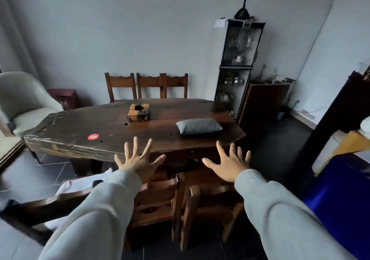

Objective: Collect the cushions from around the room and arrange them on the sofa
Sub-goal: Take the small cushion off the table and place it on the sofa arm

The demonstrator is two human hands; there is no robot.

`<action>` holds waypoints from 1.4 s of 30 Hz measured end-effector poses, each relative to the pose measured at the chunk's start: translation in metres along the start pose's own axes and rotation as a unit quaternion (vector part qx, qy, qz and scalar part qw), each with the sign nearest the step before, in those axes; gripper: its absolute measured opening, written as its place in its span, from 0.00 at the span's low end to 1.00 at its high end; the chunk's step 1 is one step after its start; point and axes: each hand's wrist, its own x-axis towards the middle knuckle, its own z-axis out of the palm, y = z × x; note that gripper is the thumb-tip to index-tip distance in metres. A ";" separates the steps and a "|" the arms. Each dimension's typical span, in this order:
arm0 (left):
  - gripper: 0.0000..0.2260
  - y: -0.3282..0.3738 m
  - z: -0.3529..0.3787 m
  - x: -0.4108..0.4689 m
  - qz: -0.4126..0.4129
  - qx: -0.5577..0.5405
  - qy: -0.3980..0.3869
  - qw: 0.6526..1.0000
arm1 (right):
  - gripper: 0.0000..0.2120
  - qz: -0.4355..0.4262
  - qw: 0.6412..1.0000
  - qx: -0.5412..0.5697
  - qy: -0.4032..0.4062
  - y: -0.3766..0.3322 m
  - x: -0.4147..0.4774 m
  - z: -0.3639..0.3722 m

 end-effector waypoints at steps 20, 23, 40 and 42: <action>0.32 0.139 0.096 0.373 -0.015 -0.071 -0.155 0.985 | 0.47 0.061 0.995 0.017 -0.073 0.080 0.404 -0.021; 0.34 0.149 0.127 0.418 -0.023 -0.129 -0.139 0.982 | 0.46 0.050 0.993 0.028 -0.099 0.088 0.474 -0.005; 0.42 0.183 0.287 0.654 -0.174 -0.215 -0.141 0.951 | 0.47 0.068 0.964 0.219 -0.138 0.146 0.766 0.129; 0.46 0.182 0.296 0.664 -0.219 -0.290 -0.130 0.922 | 0.48 0.076 0.949 0.266 -0.149 0.145 0.778 0.135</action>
